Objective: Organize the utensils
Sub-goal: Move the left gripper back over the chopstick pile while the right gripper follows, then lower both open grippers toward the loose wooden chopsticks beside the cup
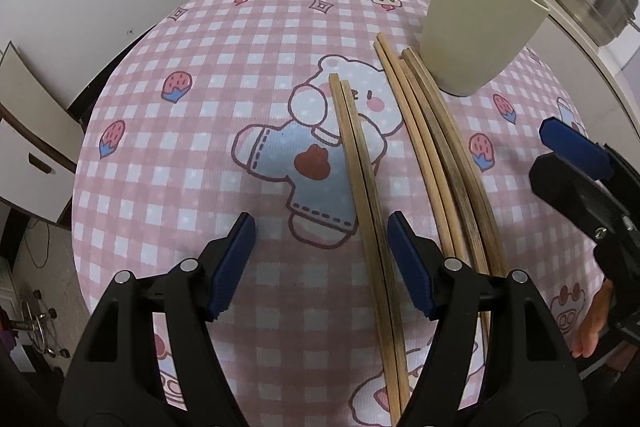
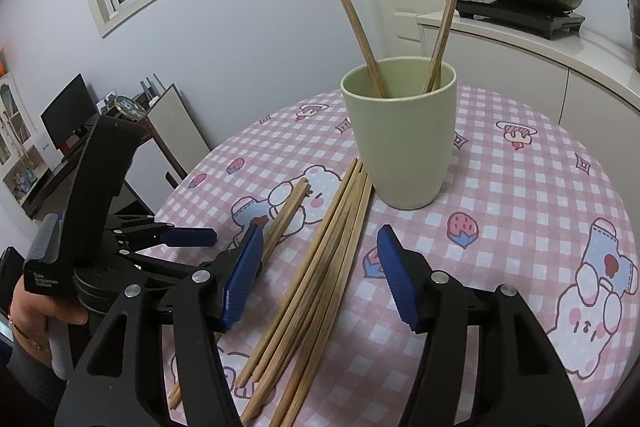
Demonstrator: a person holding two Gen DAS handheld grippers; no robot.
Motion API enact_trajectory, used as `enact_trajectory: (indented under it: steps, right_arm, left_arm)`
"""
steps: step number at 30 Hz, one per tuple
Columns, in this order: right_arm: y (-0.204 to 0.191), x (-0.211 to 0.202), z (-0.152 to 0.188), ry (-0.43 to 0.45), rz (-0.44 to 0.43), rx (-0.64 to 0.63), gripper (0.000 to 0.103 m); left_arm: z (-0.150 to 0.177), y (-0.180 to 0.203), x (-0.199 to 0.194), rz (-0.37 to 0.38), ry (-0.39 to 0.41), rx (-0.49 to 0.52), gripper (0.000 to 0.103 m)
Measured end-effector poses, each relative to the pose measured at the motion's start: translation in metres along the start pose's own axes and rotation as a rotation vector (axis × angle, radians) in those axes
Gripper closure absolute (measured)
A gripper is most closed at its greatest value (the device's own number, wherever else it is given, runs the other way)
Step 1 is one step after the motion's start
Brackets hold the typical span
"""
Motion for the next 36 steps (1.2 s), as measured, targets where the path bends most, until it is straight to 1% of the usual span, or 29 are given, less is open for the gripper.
enact_trajectory:
  steps: [2, 7, 15, 18, 23, 25, 27, 29, 31, 36]
  right_arm:
    - [0.0, 0.001, 0.001, -0.007, -0.002, 0.006, 0.047]
    - [0.0, 0.0, 0.0, -0.004, -0.006, 0.001, 0.047]
    - [0.005, 0.0, 0.001, -0.007, 0.009, 0.008, 0.046]
    - [0.007, 0.002, 0.002, -0.012, 0.013, 0.014, 0.046]
    - [0.008, 0.002, 0.002, -0.017, 0.018, 0.015, 0.046]
    - [0.008, 0.001, 0.001, -0.017, 0.026, 0.012, 0.046]
    - [0.009, 0.0, 0.001, -0.016, 0.033, 0.015, 0.046]
    - [0.01, -0.001, 0.001, -0.019, 0.042, 0.017, 0.044]
    - [0.014, 0.001, 0.002, -0.033, 0.056, 0.022, 0.042]
    - [0.022, 0.006, 0.007, -0.07, 0.096, 0.037, 0.042]
  left_arm:
    - [0.0, -0.001, 0.0, -0.004, -0.001, 0.001, 0.035]
    - [0.003, -0.005, -0.001, 0.016, -0.012, -0.018, 0.035]
    - [0.008, -0.011, -0.008, 0.027, -0.01, -0.034, 0.035]
    - [0.009, -0.009, -0.009, 0.005, -0.013, -0.016, 0.035]
    - [0.009, -0.006, -0.006, 0.007, -0.017, -0.008, 0.035]
    - [0.008, -0.007, -0.004, 0.008, -0.023, -0.004, 0.035]
    - [0.006, -0.011, -0.004, -0.012, -0.028, 0.003, 0.035]
    - [0.006, -0.013, -0.003, -0.007, -0.035, -0.002, 0.035]
    - [0.005, -0.011, -0.003, -0.018, -0.032, 0.003, 0.034]
    - [0.0, 0.0, -0.003, -0.038, -0.027, 0.044, 0.034]
Point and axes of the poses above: each gripper's, at about its wrist camera, not at the fingertips, and x roughly the way its jaws point, y to its right, z to its underside, the point moved 5 cm from there along x, roughly the way its jaws point, and after that the axes turned 11 degrees about -z, right-handed, at the moved point
